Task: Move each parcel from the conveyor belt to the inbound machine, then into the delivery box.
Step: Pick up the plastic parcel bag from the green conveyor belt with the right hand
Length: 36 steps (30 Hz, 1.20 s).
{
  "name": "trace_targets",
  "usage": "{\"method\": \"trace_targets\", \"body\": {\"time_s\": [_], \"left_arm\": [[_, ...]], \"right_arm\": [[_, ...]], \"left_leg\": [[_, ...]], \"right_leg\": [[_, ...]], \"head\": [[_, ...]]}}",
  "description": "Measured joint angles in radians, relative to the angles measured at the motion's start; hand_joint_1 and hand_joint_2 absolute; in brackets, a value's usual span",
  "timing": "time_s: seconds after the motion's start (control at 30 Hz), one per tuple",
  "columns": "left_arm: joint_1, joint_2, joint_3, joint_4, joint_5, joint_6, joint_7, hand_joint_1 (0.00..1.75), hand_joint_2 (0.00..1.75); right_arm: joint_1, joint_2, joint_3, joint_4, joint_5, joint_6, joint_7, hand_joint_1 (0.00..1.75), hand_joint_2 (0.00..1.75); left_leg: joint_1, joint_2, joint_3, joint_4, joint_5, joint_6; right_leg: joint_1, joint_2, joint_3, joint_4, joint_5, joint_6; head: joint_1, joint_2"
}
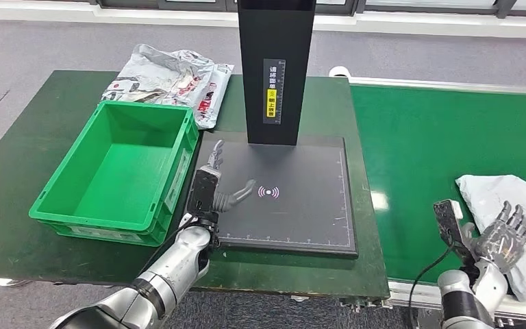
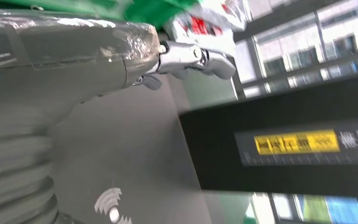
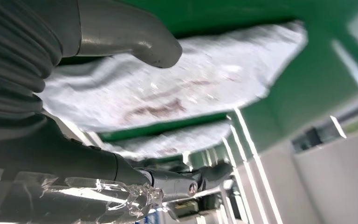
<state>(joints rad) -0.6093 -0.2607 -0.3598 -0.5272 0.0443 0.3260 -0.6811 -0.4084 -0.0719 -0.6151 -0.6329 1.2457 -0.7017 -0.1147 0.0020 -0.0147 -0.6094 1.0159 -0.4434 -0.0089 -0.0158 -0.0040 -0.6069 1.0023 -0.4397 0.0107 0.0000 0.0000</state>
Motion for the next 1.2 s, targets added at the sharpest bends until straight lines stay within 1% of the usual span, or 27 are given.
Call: {"method": "trace_targets", "body": {"time_s": [0.13, 0.33, 0.43, 0.53, 0.63, 0.9, 0.93, 1.03, 1.07, 1.2], "left_arm": [[0.004, 0.0, 0.008, 0.0, -0.006, -0.004, -0.007, 0.0, 1.75], [0.029, -0.002, 0.01, -0.008, -0.019, -0.012, -0.018, 0.0, 1.75], [0.044, -0.005, 0.01, -0.019, -0.034, -0.018, -0.015, 0.0, 1.75], [0.066, -0.008, 0.01, -0.028, -0.048, -0.03, -0.01, 0.0, 1.75], [0.083, -0.011, 0.01, -0.033, -0.049, -0.031, -0.012, 0.0, 1.75], [0.101, -0.015, 0.01, -0.044, -0.05, -0.031, -0.012, 0.0, 1.75], [0.104, -0.015, 0.01, -0.047, -0.049, -0.031, -0.012, 0.0, 1.75], [0.114, -0.013, 0.011, -0.059, -0.047, -0.031, -0.008, 0.0, 1.75], [0.118, -0.012, 0.012, -0.064, -0.046, -0.031, -0.007, 0.0, 1.75], [0.132, -0.007, 0.026, -0.082, -0.033, -0.034, -0.006, 0.0, 1.75]], "right_arm": [[0.001, -0.019, -0.099, 0.036, 0.056, 0.0, 0.017, 0.0, 1.75], [0.009, -0.045, -0.169, 0.084, 0.11, 0.0, 0.065, 0.0, 1.75], [0.009, -0.063, -0.183, 0.112, 0.136, 0.0, 0.11, 0.0, 1.75], [0.009, -0.088, -0.185, 0.17, 0.157, 0.001, 0.162, 0.0, 1.75], [0.009, -0.103, -0.185, 0.22, 0.182, 0.009, 0.207, 0.0, 1.75], [0.006, -0.117, -0.185, 0.284, 0.203, 0.03, 0.244, 0.0, 1.75], [0.005, -0.117, -0.185, 0.287, 0.206, 0.039, 0.253, 0.07, 1.75], [-0.002, -0.119, -0.185, 0.294, 0.218, 0.075, 0.281, 1.38, 1.75], [-0.005, -0.12, -0.185, 0.296, 0.22, 0.089, 0.288, 1.75, 1.75], [-0.021, -0.12, -0.185, 0.299, 0.219, 0.138, 0.29, 1.75, 1.75]], "left_leg": [[0.0, 0.0, 0.001, -0.001, -0.001, 0.0], [0.0, 0.001, 0.001, -0.001, -0.001, -0.001], [0.0, 0.001, 0.001, -0.001, -0.002, 0.0], [0.0, 0.001, 0.001, -0.001, -0.002, 0.0], [0.0, 0.001, 0.001, -0.001, -0.002, 0.0], [0.0, 0.001, 0.001, -0.001, -0.002, 0.0], [0.0, 0.001, 0.001, -0.001, -0.002, 0.0], [0.0, 0.001, 0.001, -0.001, -0.002, 0.0], [0.0, 0.001, 0.001, -0.001, -0.002, 0.0], [0.0, 0.002, 0.002, 0.0, -0.003, 0.001]], "right_leg": [[0.0, 0.0, 0.0, 0.0, -0.002, 0.0], [0.0, 0.002, 0.0, 0.0, -0.002, 0.0], [0.0, 0.002, 0.0, 0.0, -0.002, 0.0], [0.0, 0.002, 0.0, 0.0, -0.003, 0.001], [0.0, 0.002, 0.0, 0.0, -0.003, 0.001], [0.0, 0.002, 0.001, 0.0, -0.003, 0.001], [0.0, 0.002, 0.001, 0.0, -0.003, 0.001], [0.0, 0.002, 0.001, 0.0, -0.003, 0.001], [0.0, 0.002, 0.002, -0.001, -0.003, 0.001], [0.0, 0.002, 0.003, -0.001, -0.003, 0.002]], "head": [[0.0, 0.0], [0.0, 0.0], [0.0, 0.0], [0.0, 0.0], [0.0, 0.0], [0.0, 0.0], [0.0, 0.0], [0.0, 0.0], [0.0, 0.0], [0.0, 0.0]]}}
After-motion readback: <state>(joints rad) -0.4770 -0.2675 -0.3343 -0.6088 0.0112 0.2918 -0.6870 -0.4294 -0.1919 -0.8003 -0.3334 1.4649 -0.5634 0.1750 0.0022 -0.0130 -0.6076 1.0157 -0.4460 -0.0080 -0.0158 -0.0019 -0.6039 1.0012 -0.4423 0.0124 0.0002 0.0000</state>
